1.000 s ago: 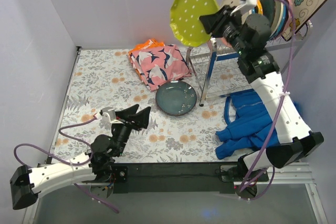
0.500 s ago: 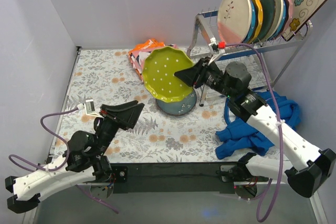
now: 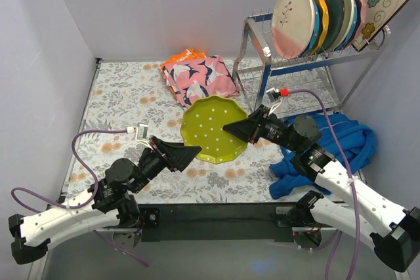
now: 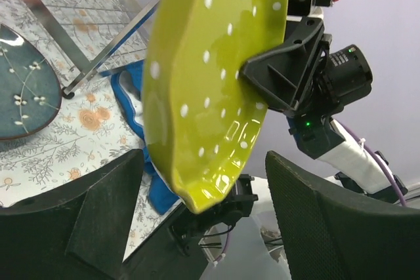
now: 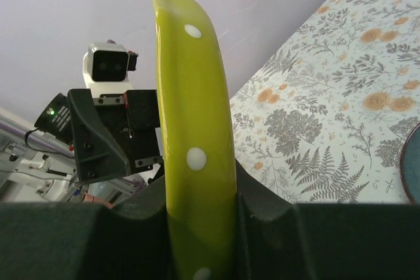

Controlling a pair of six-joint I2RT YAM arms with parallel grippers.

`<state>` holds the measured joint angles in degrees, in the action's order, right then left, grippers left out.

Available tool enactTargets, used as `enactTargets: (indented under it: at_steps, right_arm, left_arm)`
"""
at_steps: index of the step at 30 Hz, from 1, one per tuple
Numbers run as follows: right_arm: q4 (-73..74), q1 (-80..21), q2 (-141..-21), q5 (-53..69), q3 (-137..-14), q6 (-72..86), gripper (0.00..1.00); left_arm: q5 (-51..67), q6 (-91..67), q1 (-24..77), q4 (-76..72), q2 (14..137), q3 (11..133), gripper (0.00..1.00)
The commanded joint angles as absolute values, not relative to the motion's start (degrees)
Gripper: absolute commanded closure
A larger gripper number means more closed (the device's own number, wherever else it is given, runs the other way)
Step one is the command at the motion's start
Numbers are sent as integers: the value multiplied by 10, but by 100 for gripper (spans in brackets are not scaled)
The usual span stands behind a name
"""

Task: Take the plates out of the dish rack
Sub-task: Place the plate at the corner of the board.

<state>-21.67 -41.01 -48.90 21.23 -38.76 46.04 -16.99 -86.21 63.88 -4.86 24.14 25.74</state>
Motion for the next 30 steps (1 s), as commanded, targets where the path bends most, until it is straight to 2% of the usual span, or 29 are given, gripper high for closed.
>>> enactTargets:
  at_steps: [1,4,6,7,9,10,12,13,16,17,19,20,26,28,30]
  right_arm:
    - [-402,-416,-454,250,-353,525,99]
    - [-463,-422,-452,264,-306,562,99]
    - [-475,-425,-453,262,-286,569,99]
    - [-482,-426,-454,259,-281,570,99]
    - [-494,-430,-460,261,-266,577,99]
    - [-498,-431,-465,263,-262,577,99]
    - [-504,-431,-468,259,-251,579,99]
    - [-505,-431,-469,256,-242,576,99]
    - [-503,-430,-469,238,-229,565,96]
    - [-498,-429,-468,236,-226,563,85]
    - [-493,-426,-457,226,-220,556,74]
    - [-488,-426,-454,221,-216,549,63]
    - [-431,-415,-424,172,-204,532,43]
    - [-422,-413,-420,166,-201,529,39]
    - [-411,-412,-419,159,-202,523,31]
  left_arm:
    - [-152,-871,640,-69,238,234,29]
    - [-124,-867,640,-112,236,215,33]
    - [-113,-867,640,-134,243,205,41]
    - [-107,-868,640,-140,244,202,51]
    - [-92,-873,640,-155,249,193,62]
    - [-88,-876,640,-159,249,189,76]
    - [-82,-890,640,-169,244,179,88]
    - [-80,-896,640,-169,237,176,100]
    - [-83,-925,640,-159,206,161,100]
    - [-87,-935,640,-145,193,159,100]
    - [-105,-963,640,-121,171,156,100]
    - [-112,-969,640,-96,145,156,100]
    - [-147,-992,640,-22,96,172,100]
    - [-155,-995,640,-11,107,180,100]
    - [-166,-1002,640,-3,136,192,100]
